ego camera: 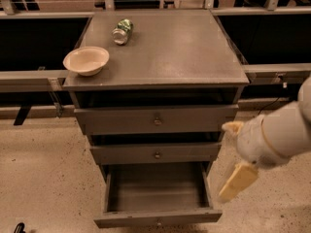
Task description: Close bottom drawer
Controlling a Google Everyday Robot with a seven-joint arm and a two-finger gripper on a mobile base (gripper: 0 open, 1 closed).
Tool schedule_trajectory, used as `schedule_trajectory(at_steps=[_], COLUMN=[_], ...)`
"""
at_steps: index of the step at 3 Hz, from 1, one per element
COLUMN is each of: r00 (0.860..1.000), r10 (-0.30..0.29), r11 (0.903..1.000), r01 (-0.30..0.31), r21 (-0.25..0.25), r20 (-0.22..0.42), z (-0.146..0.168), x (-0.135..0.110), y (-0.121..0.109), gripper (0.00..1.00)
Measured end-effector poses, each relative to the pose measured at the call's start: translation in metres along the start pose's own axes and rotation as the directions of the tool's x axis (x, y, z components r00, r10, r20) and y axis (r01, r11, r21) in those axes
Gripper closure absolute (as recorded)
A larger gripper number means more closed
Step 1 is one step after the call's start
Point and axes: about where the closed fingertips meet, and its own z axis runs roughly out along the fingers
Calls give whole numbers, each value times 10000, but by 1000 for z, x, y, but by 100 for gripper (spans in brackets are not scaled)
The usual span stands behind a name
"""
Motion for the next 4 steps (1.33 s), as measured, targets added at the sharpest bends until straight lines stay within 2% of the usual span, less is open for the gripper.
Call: schedule_trajectory(at_steps=[1, 2, 3, 4], r00=[9986, 9993, 9991, 9968], r10=[184, 176, -349, -419], r11=[9996, 9997, 9994, 9979], r01=[-175, -170, 348, 384], r21=[-199, -177, 46, 520], r20=[486, 329, 255, 677], z=[29, 29, 50, 89], x=[4, 5, 25, 87], y=[18, 18, 5, -22], gripper=[0, 0, 0, 0])
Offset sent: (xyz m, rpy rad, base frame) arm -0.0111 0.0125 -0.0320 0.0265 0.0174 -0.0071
